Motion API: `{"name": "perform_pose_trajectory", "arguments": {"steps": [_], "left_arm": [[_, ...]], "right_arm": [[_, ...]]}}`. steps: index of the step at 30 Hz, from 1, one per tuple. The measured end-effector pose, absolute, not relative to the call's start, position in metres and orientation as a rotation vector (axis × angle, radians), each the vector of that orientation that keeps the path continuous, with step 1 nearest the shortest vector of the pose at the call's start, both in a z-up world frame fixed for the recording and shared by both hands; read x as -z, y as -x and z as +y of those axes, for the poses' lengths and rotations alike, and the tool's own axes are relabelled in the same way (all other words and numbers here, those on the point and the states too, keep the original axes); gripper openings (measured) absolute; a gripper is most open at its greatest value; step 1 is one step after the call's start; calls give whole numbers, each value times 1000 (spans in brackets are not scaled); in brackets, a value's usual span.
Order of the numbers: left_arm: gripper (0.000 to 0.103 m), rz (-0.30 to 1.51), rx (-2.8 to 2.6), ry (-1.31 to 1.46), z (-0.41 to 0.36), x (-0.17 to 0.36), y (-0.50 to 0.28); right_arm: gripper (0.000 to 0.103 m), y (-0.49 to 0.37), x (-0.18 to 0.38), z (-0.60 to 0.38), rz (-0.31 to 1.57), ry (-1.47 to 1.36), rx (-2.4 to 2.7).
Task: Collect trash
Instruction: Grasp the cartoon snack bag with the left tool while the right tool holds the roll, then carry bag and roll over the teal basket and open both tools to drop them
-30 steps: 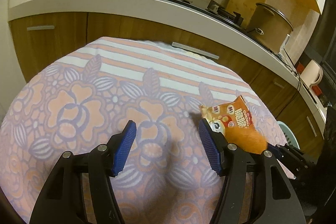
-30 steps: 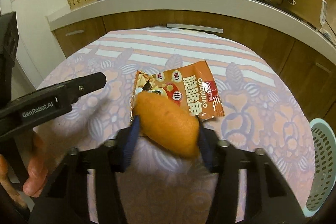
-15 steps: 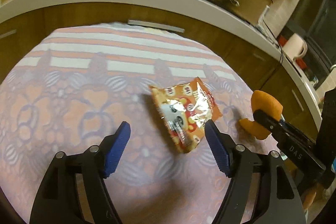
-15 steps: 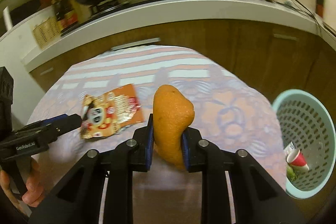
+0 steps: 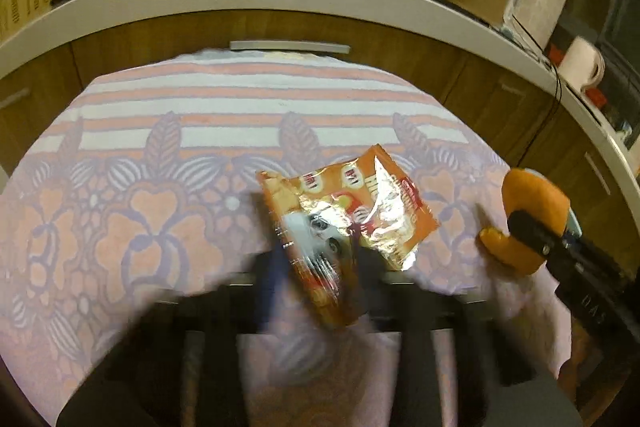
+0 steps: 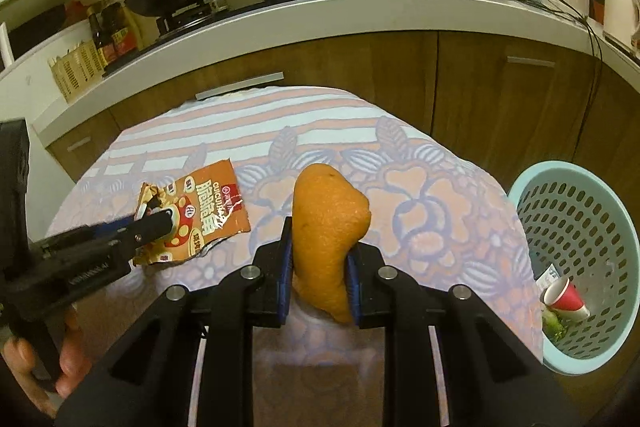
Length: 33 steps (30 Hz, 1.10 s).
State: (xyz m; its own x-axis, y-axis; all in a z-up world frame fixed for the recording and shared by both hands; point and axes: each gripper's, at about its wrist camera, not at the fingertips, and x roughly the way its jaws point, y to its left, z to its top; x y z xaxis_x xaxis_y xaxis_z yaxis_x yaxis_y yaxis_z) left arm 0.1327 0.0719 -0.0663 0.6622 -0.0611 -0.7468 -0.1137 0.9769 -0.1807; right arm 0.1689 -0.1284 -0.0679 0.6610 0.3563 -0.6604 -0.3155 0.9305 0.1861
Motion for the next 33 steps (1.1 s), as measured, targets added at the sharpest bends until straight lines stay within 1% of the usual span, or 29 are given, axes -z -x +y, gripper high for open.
{"name": "perform_pose_trajectory", "arguments": {"steps": [3,6,10,15,25,30,33], "left_arm": [[11,815,-21,214,70,61,-127],[7,763,13,209,68,44,-118],[7,712,38,174,57,20,-111],[7,674,74,165,37,-2,-111],[7,600,126,77,-52,-24,-131],[7,600,188,80,-96,-25,-149],[7,591,184,25,-127,-22,-159]], "right_arm": [[19,-168,66,-132,756,-77,-376],[19,-172,65,-148,791,-164,-396],[19,-174,53,-183,773,-272,-390],[19,-166,33,-224,716,-248,-290],[19,-149,17,-313,639,-238,-135],[19,-150,22,-350,644,-241,-72],[19,-155,30,-366,663,-227,-9]]}}
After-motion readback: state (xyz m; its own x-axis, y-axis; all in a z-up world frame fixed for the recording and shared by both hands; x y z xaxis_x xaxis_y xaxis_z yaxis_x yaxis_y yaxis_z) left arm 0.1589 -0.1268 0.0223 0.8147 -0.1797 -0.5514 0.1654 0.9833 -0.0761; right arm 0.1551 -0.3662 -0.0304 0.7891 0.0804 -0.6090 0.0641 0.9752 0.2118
